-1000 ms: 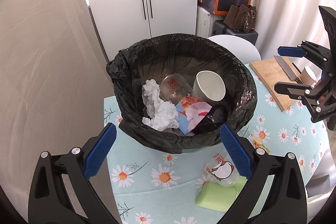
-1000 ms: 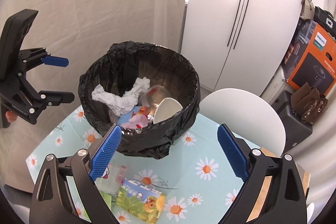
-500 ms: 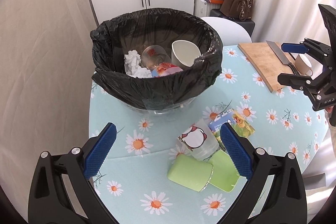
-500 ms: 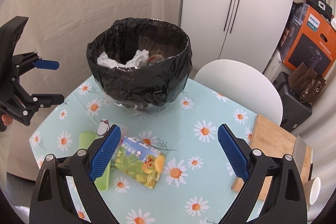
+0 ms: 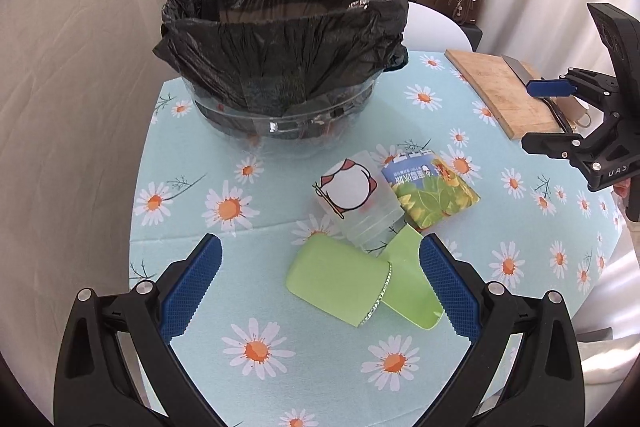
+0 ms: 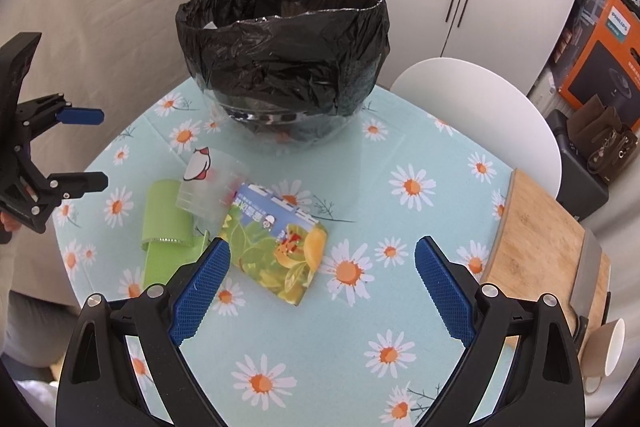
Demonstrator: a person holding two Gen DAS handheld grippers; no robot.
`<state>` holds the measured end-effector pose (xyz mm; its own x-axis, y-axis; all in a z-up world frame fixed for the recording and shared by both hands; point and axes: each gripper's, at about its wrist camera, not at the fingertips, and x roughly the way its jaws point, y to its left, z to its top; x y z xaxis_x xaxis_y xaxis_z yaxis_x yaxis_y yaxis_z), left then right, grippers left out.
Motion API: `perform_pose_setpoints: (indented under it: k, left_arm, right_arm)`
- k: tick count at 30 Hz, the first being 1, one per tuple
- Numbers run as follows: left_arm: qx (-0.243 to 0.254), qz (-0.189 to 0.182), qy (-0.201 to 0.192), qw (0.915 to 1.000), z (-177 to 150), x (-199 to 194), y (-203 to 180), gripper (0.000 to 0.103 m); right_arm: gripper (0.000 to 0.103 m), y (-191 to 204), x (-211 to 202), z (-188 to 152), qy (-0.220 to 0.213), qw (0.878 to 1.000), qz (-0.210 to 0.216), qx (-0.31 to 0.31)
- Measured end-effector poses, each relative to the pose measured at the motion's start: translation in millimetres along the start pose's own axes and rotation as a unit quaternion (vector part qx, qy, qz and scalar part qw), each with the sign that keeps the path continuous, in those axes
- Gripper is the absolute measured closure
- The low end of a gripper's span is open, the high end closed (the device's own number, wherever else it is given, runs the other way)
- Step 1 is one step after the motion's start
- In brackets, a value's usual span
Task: Collect trash
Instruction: 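Lower the right gripper onto the green-leaf snack bag and grasp it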
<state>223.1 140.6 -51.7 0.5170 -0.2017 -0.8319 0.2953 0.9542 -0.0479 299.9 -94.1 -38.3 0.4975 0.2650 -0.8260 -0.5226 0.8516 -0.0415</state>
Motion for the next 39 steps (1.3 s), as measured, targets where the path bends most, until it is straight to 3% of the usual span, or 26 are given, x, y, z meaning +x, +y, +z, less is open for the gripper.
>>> perform_pose_setpoints:
  k: [5, 10, 17, 20, 24, 27, 31, 34, 39]
  left_arm:
    - [-0.010, -0.021, 0.019, 0.9996, -24.2, 14.2, 5.9, 0.006]
    - [0.015, -0.035, 0.058, 0.9976, -45.7, 39.3, 5.1, 0.006]
    - [0.024, -0.075, 0.072, 0.9943, -62.0, 67.5, 5.3, 0.006]
    - [0.046, -0.054, 0.063, 0.9956, -64.2, 73.4, 0.7, 0.006]
    - [0.060, -0.062, 0.071, 0.9937, -65.8, 83.6, 0.1, 0.006]
    - [0.074, -0.045, 0.081, 0.9930, -66.7, 94.8, 0.4, 0.006]
    - [0.091, -0.033, 0.058, 0.9936, -66.2, 100.4, -1.1, 0.006]
    - [0.094, -0.030, 0.035, 0.9945, -67.5, 102.3, -0.5, 0.005]
    - [0.079, -0.021, 0.036, 0.9961, -62.9, 106.2, -1.3, 0.004]
  right_arm:
    - [0.014, 0.8, 23.8, -16.4, 0.018, 1.000, 0.015, 0.021]
    - [0.014, 2.8, 51.0, -30.6, 0.041, 0.998, 0.024, 0.034]
    - [0.014, 7.9, 82.3, -37.4, 0.068, 0.997, 0.036, 0.026]
    - [0.014, 9.8, 91.9, -34.9, 0.069, 0.997, 0.035, 0.010]
    - [0.014, 15.3, 102.9, -29.6, 0.071, 0.996, 0.047, -0.018]
    - [0.013, 24.4, 114.3, -27.6, 0.080, 0.994, 0.049, -0.053]
    - [0.012, 35.4, 126.1, -25.0, 0.078, 0.992, 0.038, -0.093]
    - [0.006, 36.3, 142.4, -27.7, 0.094, 0.990, 0.049, -0.090]
    - [0.006, 28.2, 135.2, -29.9, 0.080, 0.992, 0.061, -0.071]
